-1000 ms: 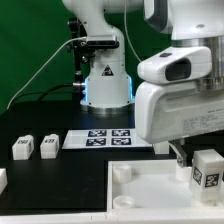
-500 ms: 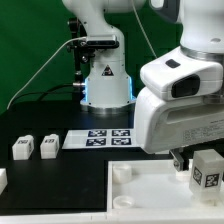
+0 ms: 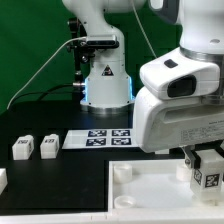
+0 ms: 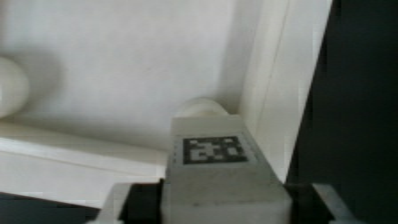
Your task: Assemble one leg
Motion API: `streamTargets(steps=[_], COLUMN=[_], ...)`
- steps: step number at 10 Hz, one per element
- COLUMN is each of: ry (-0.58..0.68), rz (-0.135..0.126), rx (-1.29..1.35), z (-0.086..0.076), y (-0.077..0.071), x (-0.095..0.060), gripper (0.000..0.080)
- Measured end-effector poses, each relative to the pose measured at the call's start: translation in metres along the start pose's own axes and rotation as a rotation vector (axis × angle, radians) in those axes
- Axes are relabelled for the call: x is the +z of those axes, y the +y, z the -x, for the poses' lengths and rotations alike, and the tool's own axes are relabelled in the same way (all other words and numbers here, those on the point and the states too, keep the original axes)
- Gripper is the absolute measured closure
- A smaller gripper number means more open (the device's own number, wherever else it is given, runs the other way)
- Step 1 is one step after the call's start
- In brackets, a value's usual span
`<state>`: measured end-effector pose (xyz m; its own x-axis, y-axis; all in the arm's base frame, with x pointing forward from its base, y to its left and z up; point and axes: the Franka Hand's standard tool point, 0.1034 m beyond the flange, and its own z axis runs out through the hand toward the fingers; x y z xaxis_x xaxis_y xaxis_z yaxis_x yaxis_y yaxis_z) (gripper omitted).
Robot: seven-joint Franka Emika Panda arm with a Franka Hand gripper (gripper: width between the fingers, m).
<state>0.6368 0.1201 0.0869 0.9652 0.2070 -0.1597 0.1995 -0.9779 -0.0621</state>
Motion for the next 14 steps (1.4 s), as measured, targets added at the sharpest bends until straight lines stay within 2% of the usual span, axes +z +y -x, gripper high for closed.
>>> streamTargets(steps=[4, 5, 6, 8, 9, 12, 13, 14], ry=[-0.001, 0.005, 0.006, 0.018, 0.016, -0.002, 0.007, 0.036], rz=[-0.005, -0.014, -0.032, -0.091, -0.108, -0.114, -0.127, -0.167], rx=[0.406, 0.587, 0.802, 1.131, 1.263, 1.523, 1.623, 1.770], z=[0.0000, -0.0011, -0.0025, -0.0031, -0.0029, -0.0026, -0.0040, -0.0025], y=[-0.0021, -0.0024, -0.0017, 0.0010, 0.0015, -0.0018, -0.0013, -0.0025], x=[0.0008, 0.0015, 0.0015, 0.0019, 0.0015, 0.0021, 0.0026, 0.0031], gripper=[0.0506, 0.0506, 0.0506, 0.0506, 0.0506, 0.0506, 0.0506, 0.0506])
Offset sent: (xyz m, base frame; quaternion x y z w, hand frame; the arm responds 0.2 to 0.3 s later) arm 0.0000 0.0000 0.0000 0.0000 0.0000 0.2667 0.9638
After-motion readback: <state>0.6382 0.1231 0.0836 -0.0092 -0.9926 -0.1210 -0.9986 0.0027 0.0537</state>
